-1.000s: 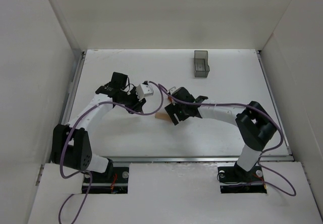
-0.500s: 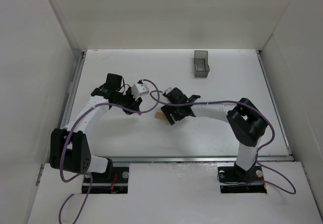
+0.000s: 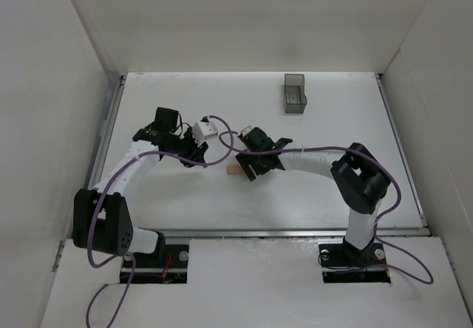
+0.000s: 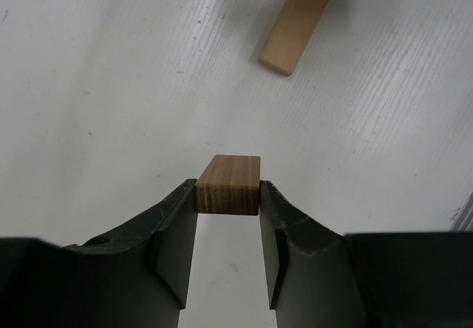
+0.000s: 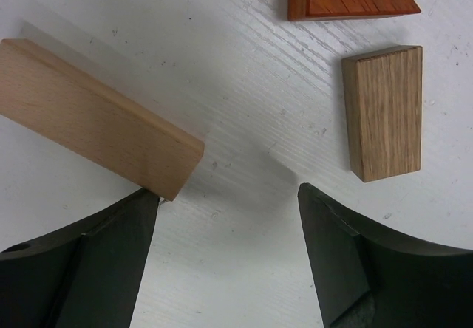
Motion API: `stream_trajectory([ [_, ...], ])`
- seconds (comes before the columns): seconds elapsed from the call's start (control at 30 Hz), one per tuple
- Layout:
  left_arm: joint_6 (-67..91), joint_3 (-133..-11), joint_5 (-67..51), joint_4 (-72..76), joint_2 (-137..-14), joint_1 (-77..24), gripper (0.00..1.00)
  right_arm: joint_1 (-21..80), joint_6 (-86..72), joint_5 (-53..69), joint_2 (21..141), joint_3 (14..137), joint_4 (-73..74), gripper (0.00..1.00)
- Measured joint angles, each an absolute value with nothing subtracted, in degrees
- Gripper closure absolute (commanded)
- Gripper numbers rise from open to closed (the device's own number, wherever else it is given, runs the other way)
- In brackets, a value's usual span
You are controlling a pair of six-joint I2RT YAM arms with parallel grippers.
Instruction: Build the wood block tower
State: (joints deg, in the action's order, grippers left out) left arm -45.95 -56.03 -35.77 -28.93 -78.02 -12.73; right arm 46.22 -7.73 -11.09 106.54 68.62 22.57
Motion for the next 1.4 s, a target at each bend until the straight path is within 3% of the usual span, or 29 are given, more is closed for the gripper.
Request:
stream_trajectory([
  [0.23,-46.0,-56.0,-35.8,-28.9,-78.0,-12.7,0.91,46.2,-6.0,-7.9,105.4,67.3,21.9,0.18],
  [0.6,-48.0,-60.6,-34.1,-28.7,-82.8,-21.3,0.91,40.1,-5.0,-4.3,86.8,62.3,18.7,0.17],
  [0.87,-49.8,-66.8,-30.9,-26.5,-90.9,-27.1,0.91,33.5,-6.4,-4.5,87.8,62.5,18.9,0.17],
  [1.4,-53.6,-65.4,-28.5,-25.1,-92.1,-31.4,0.91,31.5,-6.5,-4.5,86.9,60.6,18.8,0.17],
])
